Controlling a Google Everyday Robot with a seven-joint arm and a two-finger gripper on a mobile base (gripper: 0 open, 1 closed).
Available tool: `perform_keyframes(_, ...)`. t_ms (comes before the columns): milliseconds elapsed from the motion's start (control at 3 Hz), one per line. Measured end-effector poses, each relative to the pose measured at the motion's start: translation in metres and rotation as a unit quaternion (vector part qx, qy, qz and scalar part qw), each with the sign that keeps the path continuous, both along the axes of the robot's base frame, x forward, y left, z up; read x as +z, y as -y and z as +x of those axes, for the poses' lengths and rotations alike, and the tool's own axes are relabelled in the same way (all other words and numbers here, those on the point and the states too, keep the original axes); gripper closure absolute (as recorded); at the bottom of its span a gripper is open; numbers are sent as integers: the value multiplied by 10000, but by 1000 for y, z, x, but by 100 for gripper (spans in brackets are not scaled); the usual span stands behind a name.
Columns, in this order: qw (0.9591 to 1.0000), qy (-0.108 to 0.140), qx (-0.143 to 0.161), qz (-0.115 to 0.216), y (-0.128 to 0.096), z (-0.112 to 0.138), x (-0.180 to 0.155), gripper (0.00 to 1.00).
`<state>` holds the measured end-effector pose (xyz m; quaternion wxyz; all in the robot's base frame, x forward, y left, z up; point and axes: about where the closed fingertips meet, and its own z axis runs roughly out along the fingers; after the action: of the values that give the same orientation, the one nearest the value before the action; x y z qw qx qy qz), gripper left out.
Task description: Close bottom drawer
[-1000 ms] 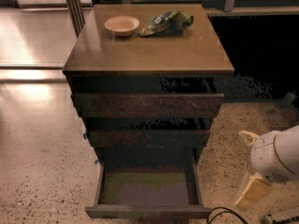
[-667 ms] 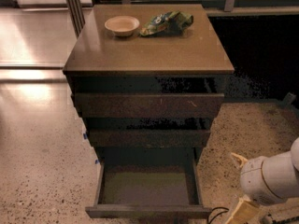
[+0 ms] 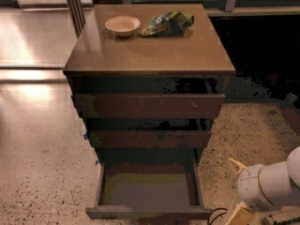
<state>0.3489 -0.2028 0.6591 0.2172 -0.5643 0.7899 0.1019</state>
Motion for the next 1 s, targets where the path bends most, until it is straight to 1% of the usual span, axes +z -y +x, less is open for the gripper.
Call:
perform_keyframes(333,9996,56,108,244,-15,-6,-49,0)
perform_keyframes(667,9985,40,257,479,-43,-12,-132,1)
perform_keyframes(1000,9979,-27,303,578,-60,-15,-185,22)
